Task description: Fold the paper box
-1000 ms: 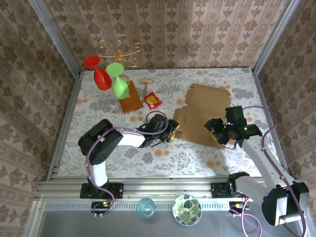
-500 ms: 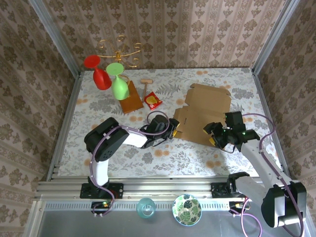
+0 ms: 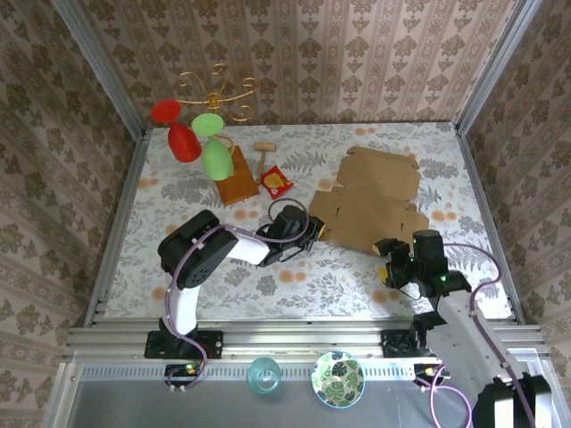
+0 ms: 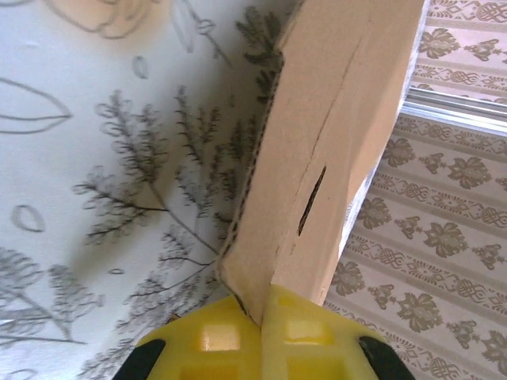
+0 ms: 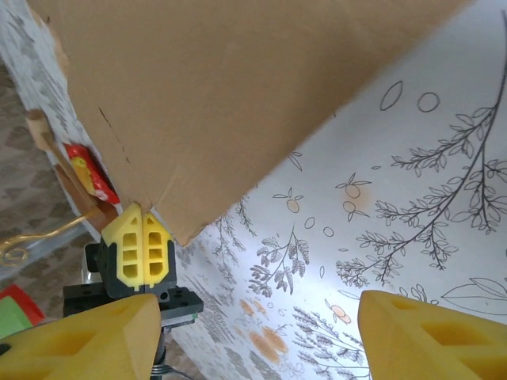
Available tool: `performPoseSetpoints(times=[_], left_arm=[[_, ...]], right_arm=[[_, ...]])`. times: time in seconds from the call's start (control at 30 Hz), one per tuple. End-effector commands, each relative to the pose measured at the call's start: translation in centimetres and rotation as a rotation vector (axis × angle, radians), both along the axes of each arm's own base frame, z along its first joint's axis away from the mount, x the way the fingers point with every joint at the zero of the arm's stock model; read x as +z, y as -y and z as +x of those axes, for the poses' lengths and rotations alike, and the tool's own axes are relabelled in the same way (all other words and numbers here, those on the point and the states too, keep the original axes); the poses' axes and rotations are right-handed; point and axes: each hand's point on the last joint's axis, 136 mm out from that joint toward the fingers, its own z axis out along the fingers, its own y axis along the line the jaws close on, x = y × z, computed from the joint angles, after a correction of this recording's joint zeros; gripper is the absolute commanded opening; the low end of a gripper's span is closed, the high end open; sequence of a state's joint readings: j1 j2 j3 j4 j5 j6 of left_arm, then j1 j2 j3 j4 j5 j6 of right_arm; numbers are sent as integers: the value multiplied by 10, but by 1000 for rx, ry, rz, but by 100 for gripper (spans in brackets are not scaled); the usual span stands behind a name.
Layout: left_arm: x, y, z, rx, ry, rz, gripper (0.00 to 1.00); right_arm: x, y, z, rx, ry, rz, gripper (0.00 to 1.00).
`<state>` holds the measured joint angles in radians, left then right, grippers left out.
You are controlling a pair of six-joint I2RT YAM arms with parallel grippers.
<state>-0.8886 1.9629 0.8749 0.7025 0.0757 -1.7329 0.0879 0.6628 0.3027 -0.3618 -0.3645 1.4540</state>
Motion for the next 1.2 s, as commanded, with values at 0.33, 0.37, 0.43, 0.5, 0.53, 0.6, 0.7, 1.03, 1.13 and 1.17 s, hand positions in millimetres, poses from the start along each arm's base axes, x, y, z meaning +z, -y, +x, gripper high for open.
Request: performPoseSetpoints(times=[0.33,0.37,0.43,0.5,0.53,0.6,0.7,1.03,1.13,1.17], left_arm=[[59,15,9,24,44,-98,0],[57,16,9,21,41,-95,0],[56,17,9,21,39,-97,0],[56,19,8,19,41,-100,0],[58,19,9,16,44,-103,0],[60,22,9,2,47,-102,0],[60,24,8,-8,46,-99,0],[56,18,7,0,29,-97,0],[56,17,6,-1,27,-98,0],[57,16,7,0,29,-99,0]], right_arm=[[18,14,42,-232,179,98,61],[23,14,49,-240,204,101,59],[34,14,59,-237,244,100,56],[36,11,63,-226,238,94,54],[32,9,63,-220,221,94,52],[26,5,63,-222,196,99,48],[24,5,69,-249,211,99,44],[35,2,95,-253,237,91,30],[42,-1,103,-239,253,96,18],[43,-3,105,-229,250,94,13]])
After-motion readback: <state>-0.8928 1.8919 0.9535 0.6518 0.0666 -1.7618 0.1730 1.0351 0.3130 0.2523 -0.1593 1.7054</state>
